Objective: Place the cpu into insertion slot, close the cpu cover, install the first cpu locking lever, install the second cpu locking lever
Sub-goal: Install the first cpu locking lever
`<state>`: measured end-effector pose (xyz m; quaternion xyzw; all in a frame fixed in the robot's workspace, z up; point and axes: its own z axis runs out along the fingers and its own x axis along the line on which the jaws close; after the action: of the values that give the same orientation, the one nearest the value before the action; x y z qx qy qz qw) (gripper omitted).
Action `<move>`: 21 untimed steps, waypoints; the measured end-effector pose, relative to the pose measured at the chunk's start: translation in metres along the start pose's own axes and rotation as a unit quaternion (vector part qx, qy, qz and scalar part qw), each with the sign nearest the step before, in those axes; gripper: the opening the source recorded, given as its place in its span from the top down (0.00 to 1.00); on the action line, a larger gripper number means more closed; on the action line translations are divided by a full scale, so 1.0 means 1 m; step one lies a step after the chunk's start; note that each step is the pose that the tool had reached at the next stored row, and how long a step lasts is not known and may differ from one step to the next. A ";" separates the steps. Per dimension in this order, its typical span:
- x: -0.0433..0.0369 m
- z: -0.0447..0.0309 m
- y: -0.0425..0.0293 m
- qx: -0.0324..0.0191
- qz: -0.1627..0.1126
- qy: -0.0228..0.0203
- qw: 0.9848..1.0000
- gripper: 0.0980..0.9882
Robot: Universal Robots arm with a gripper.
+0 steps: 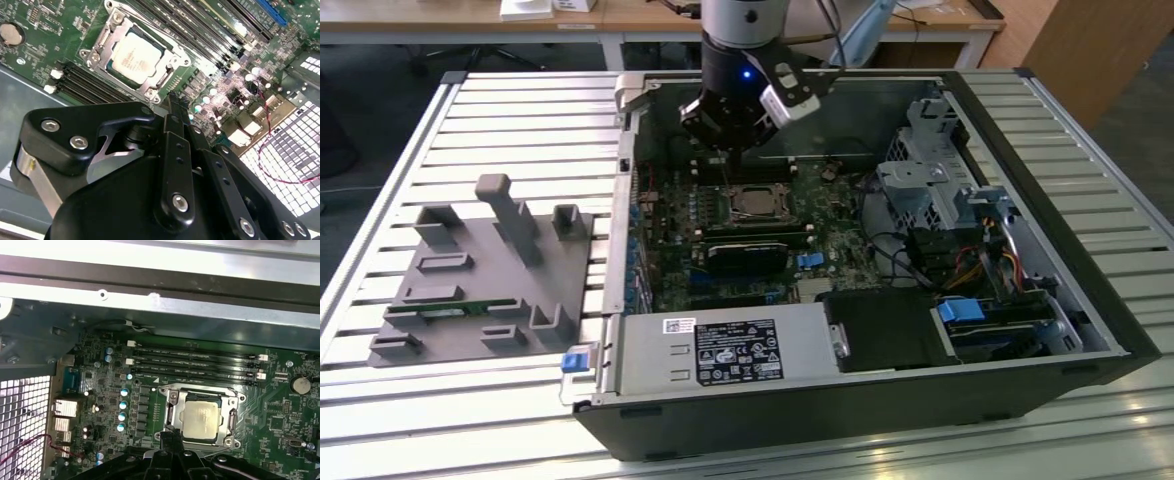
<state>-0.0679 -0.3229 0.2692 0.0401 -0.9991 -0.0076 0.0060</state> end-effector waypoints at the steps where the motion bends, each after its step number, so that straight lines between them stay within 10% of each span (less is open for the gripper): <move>1: 0.0015 0.0002 0.0001 0.000 0.000 0.000 1.000 0.99; 21: 0.0171 0.0045 0.0022 0.000 0.000 0.000 1.000 0.99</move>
<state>-0.0851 -0.3220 0.2649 0.0401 -0.9991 -0.0076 0.0061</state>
